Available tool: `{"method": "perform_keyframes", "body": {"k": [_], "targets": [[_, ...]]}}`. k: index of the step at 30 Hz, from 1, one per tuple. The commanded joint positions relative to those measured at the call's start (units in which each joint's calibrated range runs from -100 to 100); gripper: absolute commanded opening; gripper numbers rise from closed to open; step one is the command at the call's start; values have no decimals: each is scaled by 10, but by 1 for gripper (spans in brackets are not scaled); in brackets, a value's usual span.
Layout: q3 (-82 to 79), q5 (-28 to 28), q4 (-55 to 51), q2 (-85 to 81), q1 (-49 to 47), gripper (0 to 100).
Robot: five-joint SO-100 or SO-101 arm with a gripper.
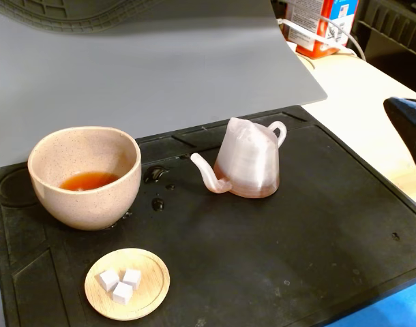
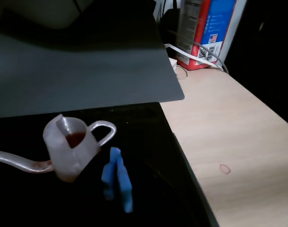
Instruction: Pick up a kettle and pour liquid into a cup.
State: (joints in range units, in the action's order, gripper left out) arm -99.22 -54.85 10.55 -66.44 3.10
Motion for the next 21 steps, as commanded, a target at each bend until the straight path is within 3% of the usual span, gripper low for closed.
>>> {"method": "perform_keyframes", "body": {"k": [1,4,15,21], "targets": [[-5,-17,-57,-45,-3,1],[-7,-30,-206,-120,-4,1],[-8,-29,-509,-198,-5,1],[-8,-24,-616,-198,-5,1]]}}
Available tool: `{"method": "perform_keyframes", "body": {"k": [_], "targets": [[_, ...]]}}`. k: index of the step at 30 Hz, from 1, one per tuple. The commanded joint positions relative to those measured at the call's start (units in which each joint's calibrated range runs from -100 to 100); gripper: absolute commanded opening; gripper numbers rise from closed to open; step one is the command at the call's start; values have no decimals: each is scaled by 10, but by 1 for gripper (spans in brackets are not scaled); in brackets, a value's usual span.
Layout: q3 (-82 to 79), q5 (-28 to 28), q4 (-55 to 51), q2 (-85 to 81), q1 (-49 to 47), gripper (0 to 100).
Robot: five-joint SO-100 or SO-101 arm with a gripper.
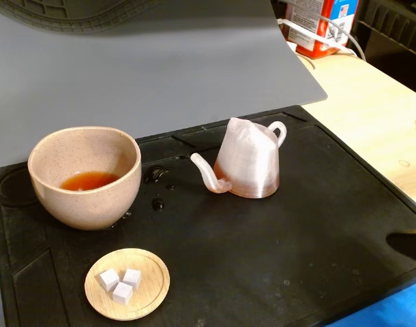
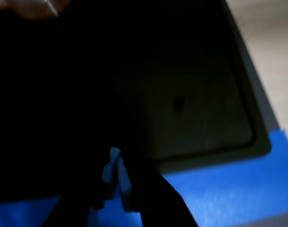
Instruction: Pick up a kettle and pour liquid into a cup.
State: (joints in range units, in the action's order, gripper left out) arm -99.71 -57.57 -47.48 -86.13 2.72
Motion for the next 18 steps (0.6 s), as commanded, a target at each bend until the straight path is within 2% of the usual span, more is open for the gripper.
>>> {"method": "perform_keyframes", "body": {"k": [1,7,18], "targets": [[-3,3,-50,-1,-1,1],[-3,3,-137,-1,0,1],[-3,3,-163,1,1,1]]}}
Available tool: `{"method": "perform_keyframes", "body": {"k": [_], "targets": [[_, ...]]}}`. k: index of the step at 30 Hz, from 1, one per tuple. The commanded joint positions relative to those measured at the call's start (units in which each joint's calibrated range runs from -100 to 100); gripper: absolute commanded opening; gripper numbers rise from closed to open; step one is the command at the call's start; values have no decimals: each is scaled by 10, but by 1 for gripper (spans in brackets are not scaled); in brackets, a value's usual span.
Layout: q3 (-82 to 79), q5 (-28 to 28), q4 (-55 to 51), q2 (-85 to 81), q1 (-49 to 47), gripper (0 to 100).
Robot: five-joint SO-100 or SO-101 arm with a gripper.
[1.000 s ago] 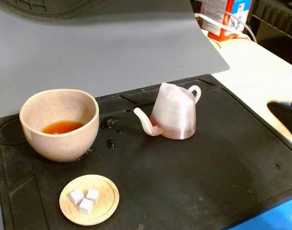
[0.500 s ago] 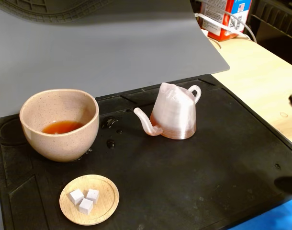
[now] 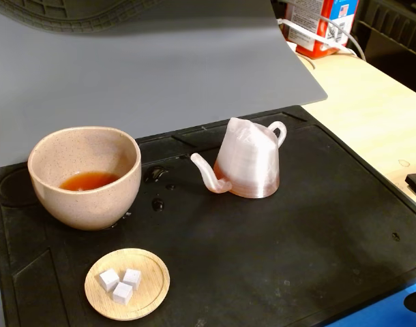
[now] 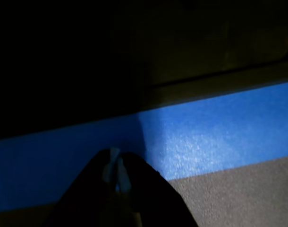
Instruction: Pick up a kettle and pour liquid into a cup.
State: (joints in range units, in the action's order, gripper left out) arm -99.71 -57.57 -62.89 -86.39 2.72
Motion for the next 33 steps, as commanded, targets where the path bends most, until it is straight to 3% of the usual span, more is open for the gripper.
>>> {"method": "perform_keyframes", "body": {"k": [1,33], "targets": [[-3,3,-38,1,3,1],[-3,3,-49,1,1,1]]}}
